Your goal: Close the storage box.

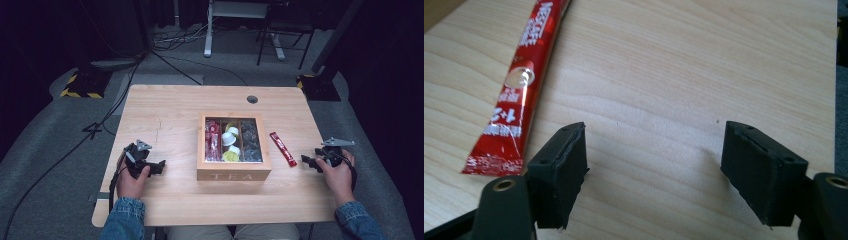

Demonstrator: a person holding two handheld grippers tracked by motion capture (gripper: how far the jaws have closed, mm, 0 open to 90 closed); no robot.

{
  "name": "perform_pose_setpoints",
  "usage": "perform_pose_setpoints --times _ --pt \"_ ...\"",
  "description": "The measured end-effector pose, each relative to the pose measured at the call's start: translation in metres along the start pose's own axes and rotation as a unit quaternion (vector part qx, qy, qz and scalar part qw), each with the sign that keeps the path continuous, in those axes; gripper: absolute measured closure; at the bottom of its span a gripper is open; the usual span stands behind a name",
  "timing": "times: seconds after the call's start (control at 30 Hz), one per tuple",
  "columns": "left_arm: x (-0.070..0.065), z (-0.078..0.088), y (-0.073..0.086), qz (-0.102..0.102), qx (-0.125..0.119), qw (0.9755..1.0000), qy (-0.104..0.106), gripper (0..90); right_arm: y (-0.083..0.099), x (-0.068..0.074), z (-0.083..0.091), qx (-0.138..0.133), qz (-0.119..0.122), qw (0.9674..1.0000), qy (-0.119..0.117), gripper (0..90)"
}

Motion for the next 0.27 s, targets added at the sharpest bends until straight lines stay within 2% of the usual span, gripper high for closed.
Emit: perform_pose_setpoints --times 0.03,0.07,0.27 --pt "-0.0001 -0.0001 0.0 0.0 0.0 1.0 0.0 0.3 0.0019 -0.0001 -0.0012 0.001 -0.002 1.0 0.001 23.0" --pt "-0.0001 0.0 0.0 0.0 0.0 1.0 0.0 0.3 0.0027 0.0 -0.0033 -0.014 -0.006 0.9999 0.003 20.7" --pt "-0.0002 0.0006 0.0007 0.001 0.003 1.0 -0.001 0.3 0.0063 -0.0005 -0.0022 -0.032 -0.026 0.9988 0.025 16.2"
Point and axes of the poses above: each handheld gripper's, and its own axes: z roughly backward along the jaws, y roughly out of its underside, x roughly to its left, the point moved 8 cm from there along -z, roughly forward along the jaws, and after that the axes turned 9 degrees about -z, right-handed, at the moved point
